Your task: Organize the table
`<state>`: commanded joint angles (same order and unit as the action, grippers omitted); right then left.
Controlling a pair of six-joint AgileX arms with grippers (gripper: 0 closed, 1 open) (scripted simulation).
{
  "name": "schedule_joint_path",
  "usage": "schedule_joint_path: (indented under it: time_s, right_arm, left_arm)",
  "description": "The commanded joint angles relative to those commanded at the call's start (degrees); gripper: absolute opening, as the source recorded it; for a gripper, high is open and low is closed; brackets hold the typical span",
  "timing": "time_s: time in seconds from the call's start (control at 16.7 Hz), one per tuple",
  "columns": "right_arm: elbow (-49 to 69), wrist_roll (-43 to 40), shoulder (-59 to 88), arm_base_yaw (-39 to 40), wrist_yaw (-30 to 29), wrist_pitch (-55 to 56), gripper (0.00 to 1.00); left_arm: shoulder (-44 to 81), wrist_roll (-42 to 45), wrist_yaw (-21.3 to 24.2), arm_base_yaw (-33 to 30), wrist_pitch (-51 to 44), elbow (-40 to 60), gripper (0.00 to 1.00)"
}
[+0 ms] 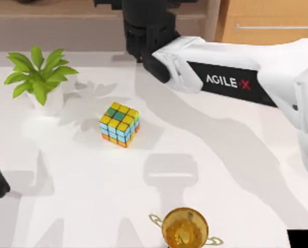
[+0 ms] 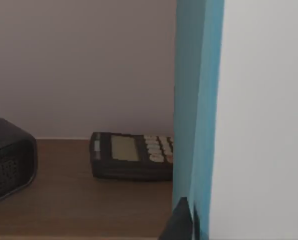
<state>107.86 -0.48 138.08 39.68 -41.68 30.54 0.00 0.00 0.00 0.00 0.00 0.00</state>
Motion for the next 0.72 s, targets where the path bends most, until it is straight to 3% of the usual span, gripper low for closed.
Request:
schedule_joint_path:
  time_s: [0.24, 0.72]
  right_arm:
    - [0.00, 0.00, 0.00, 0.00, 0.00, 0.00, 0.02]
    - [0.00, 0.00, 0.00, 0.00, 0.00, 0.00, 0.00]
  left_arm:
    - [0.00, 0.00, 0.00, 0.00, 0.00, 0.00, 1.00]
    - [0.00, 0.00, 0.00, 0.00, 0.00, 0.00, 1.00]
